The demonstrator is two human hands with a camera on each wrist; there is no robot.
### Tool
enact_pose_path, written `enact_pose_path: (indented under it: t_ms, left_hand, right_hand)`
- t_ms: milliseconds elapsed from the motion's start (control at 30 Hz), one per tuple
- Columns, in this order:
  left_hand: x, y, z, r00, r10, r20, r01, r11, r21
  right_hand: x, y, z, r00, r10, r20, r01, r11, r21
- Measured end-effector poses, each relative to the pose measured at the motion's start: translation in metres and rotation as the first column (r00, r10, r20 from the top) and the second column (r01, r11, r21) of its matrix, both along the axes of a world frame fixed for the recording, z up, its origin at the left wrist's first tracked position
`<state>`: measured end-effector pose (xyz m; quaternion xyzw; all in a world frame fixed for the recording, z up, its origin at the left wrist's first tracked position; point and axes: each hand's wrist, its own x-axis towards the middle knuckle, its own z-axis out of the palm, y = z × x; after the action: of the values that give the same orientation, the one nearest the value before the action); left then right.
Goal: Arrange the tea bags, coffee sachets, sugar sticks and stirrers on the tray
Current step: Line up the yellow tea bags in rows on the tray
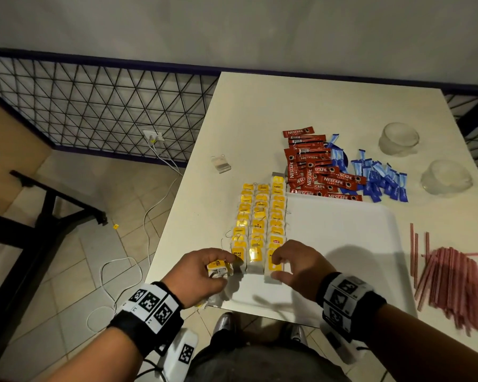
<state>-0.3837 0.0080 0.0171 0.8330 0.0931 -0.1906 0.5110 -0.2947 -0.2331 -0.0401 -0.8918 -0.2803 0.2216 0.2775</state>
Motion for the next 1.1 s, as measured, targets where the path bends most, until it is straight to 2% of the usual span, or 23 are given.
enact_pose_path:
  t_ms: [100,167,233,300,367,400,467,633,833,933,1000,1100]
  left_hand:
    - [0.001,-0.005,-0.001,1.0,0.003,0.005,-0.003,1.0,-0.013]
    - [0.003,-0.007,-0.003,0.999,0.03,-0.028,-0.031,0.999,-0.043]
    - [0.005,-0.008,-0.004,0.995,0.075,-0.061,-0.081,0.993,-0.089]
    - [0.007,-0.008,-0.004,0.99,0.123,-0.066,-0.131,0.981,-0.143]
    - [0.01,-0.009,-0.003,0.987,0.145,-0.063,-0.155,0.97,-0.189]
    - [0.011,-0.011,-0.004,0.987,0.147,-0.06,-0.156,0.968,-0.197]
    - [0.016,-0.016,-0.004,0.99,0.137,-0.044,-0.143,0.969,-0.202]
    - [0.027,-0.03,0.001,0.999,0.031,0.02,-0.03,0.997,-0.066]
    - [0.035,-0.037,0.004,0.999,0.045,0.02,-0.044,0.998,-0.048]
    - [0.038,-0.038,0.005,0.998,0.001,0.071,-0.002,1.0,0.01]
    - [0.039,-0.038,0.005,0.995,-0.022,0.101,0.019,0.999,0.03]
    - [0.04,-0.036,0.005,0.993,0.011,0.116,-0.015,0.999,0.038]
  right_hand:
    - [0.0,0.006,0.0,0.99,0.134,-0.045,-0.139,0.977,-0.161]
    - [0.002,0.011,0.0,0.986,0.154,-0.056,-0.163,0.958,-0.238]
    - [0.002,0.011,0.002,0.987,0.15,-0.05,-0.158,0.955,-0.251]
    - [0.003,0.011,0.01,0.995,0.103,0.0,-0.102,0.985,-0.142]
    - [0.004,0.015,0.026,0.999,0.017,0.052,-0.021,0.997,0.076]
    - [0.005,0.02,0.036,0.998,0.005,0.06,-0.016,0.985,0.171]
    - [0.005,0.033,0.053,0.996,0.053,0.073,-0.071,0.961,0.267]
    - [0.006,0.049,0.071,0.991,0.068,0.116,-0.095,0.964,0.247]
    - [0.008,0.044,0.074,0.984,0.067,0.164,-0.084,0.992,0.097]
    - [0.007,0.042,0.073,0.94,0.145,0.308,-0.139,0.989,-0.04]
    - [0.006,0.041,0.071,0.922,0.104,0.373,-0.117,0.993,0.012]
    - [0.009,0.034,0.067,0.954,-0.063,0.292,0.017,0.987,0.16]
